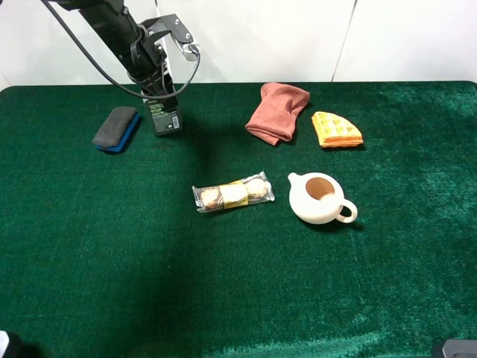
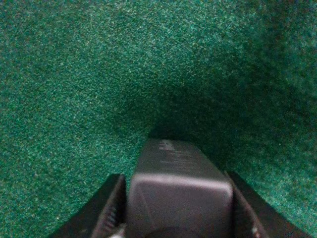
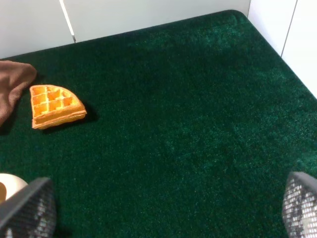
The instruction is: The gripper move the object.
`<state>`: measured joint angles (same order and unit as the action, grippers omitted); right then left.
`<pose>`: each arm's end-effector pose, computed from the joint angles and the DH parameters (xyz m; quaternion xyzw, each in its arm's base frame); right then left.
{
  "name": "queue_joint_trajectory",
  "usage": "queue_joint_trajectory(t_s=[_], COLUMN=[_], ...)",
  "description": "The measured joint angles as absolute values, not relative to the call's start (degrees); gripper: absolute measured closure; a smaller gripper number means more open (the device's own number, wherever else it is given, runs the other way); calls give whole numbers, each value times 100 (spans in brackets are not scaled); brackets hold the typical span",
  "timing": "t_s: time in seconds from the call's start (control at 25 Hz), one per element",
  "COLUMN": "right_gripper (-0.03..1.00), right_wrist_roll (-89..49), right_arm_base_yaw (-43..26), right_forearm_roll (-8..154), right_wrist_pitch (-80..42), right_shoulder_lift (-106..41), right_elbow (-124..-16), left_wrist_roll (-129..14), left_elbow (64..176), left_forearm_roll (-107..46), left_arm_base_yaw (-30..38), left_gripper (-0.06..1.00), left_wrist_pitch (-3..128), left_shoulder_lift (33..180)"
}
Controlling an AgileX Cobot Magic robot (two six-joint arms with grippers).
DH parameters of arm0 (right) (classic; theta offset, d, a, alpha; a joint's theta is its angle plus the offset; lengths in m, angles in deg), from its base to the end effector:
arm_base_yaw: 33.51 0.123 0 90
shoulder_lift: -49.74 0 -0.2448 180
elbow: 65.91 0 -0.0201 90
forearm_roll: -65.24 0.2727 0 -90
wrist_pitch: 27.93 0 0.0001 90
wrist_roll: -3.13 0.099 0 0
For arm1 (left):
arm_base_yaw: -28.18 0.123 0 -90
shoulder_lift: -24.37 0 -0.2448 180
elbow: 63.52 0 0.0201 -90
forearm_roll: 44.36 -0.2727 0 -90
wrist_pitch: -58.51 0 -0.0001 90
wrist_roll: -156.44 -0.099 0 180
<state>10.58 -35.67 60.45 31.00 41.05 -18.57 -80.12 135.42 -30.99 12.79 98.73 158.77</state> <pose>0.0622 -0.0094 0.2874 0.0716 0.8394 -0.0169 0.5385 0.4469 -0.1384 0.1101 0.5128 0.8275 -0.0128 0.2283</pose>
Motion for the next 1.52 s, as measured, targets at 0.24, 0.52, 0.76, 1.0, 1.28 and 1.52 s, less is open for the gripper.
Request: queue_joint_trajectory(t_s=[0.24, 0.52, 0.76, 1.0, 1.28, 1.52], right_gripper=[27, 27, 27, 27, 27, 27], right_wrist_roll=[1058, 1058, 1058, 1058, 1058, 1058], right_arm_base_yaw=[-3567, -3567, -3567, -3567, -3567, -3567], right_forearm_roll=[6045, 6045, 6045, 6045, 6045, 6049], right_wrist_pitch=[3100, 3100, 3100, 3100, 3100, 3100], right_shoulder_lift=[4105, 4105, 4105, 4105, 4105, 4105], right_elbow=[-1857, -1857, -1857, -1857, -1857, -1857], left_wrist_roll=[-8012, -7988, -7791, -7402, -6579, -5494], left_elbow=[13542, 13542, 13542, 13542, 13542, 13542], left_forearm_roll=[-3092, -3092, -3092, -3098, -3667, -4436], left_arm_base_yaw=[1279, 1279, 1279, 1279, 983, 488], left_gripper=[51, 51, 51, 51, 51, 51], left_wrist_pitch=[9868, 10036, 10345, 10814, 11373, 11889], left_shoulder_lift=[15791, 15368, 15015, 14663, 14371, 14269])
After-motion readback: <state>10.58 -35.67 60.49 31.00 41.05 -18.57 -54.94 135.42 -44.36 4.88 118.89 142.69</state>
